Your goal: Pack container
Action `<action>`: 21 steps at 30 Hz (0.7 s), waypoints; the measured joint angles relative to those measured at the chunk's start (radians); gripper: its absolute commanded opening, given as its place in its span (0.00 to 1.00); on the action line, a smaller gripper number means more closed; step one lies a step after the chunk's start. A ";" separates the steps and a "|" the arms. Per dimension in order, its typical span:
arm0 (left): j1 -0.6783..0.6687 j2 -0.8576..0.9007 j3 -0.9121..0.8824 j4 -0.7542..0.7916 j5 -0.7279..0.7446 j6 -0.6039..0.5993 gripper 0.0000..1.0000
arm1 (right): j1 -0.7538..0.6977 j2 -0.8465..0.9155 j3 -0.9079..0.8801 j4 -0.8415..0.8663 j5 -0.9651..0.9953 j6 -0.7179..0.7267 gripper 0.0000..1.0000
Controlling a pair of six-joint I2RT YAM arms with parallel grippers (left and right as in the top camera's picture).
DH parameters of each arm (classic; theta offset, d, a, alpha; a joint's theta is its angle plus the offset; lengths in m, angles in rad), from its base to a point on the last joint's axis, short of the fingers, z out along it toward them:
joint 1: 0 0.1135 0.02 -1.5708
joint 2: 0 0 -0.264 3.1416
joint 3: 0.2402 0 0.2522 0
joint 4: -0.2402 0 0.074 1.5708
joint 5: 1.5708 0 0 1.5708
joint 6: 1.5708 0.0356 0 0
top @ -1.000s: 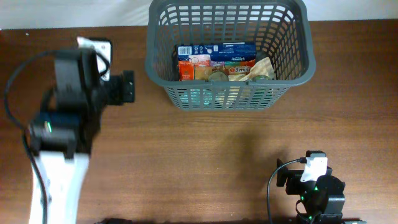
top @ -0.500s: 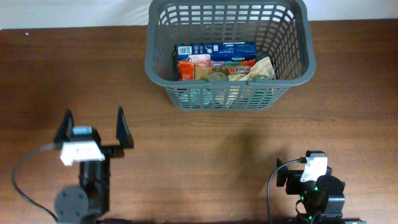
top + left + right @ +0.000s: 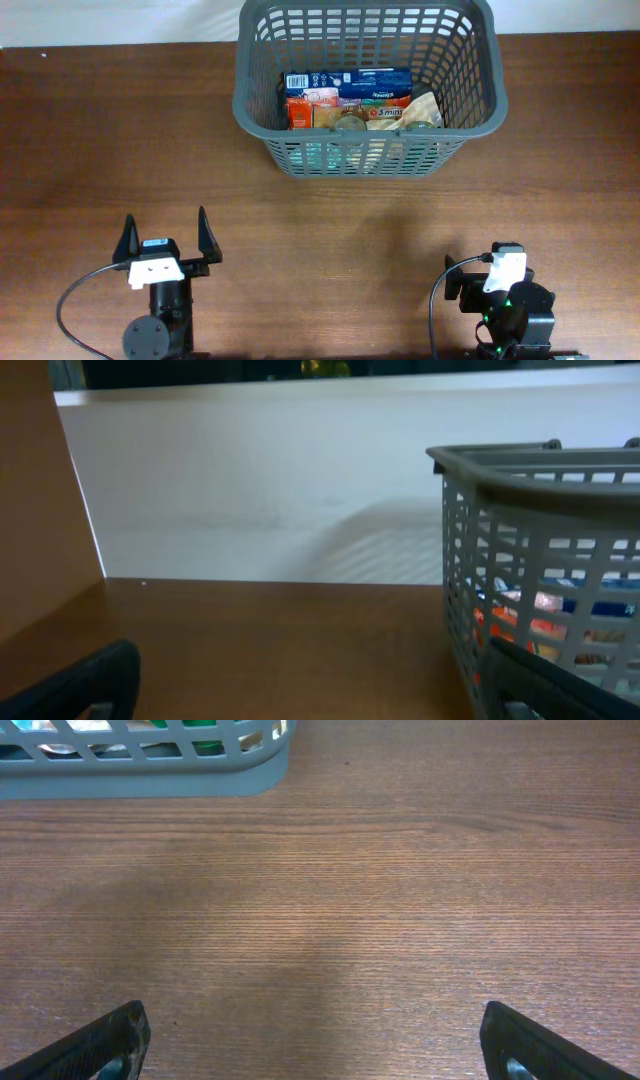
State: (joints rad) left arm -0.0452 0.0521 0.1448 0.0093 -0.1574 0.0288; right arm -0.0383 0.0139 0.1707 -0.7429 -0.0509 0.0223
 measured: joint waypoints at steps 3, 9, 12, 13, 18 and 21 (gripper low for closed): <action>0.000 -0.030 -0.040 0.011 0.000 0.000 0.99 | 0.000 0.000 0.000 0.000 0.000 0.000 0.99; 0.000 -0.037 -0.106 0.037 0.000 0.000 0.99 | 0.000 0.000 0.000 0.000 0.000 0.000 0.99; 0.000 -0.037 -0.124 0.032 0.000 0.000 0.99 | 0.000 0.000 0.000 0.000 0.000 0.001 0.99; 0.000 -0.037 -0.127 0.027 0.000 0.000 0.99 | 0.000 0.000 0.000 0.000 0.000 0.000 0.99; 0.000 -0.037 -0.128 -0.051 0.000 0.000 0.99 | 0.000 0.000 0.000 0.000 0.000 0.000 0.99; 0.000 -0.037 -0.130 -0.077 0.000 0.000 0.99 | 0.000 0.000 0.000 0.000 0.000 0.001 0.99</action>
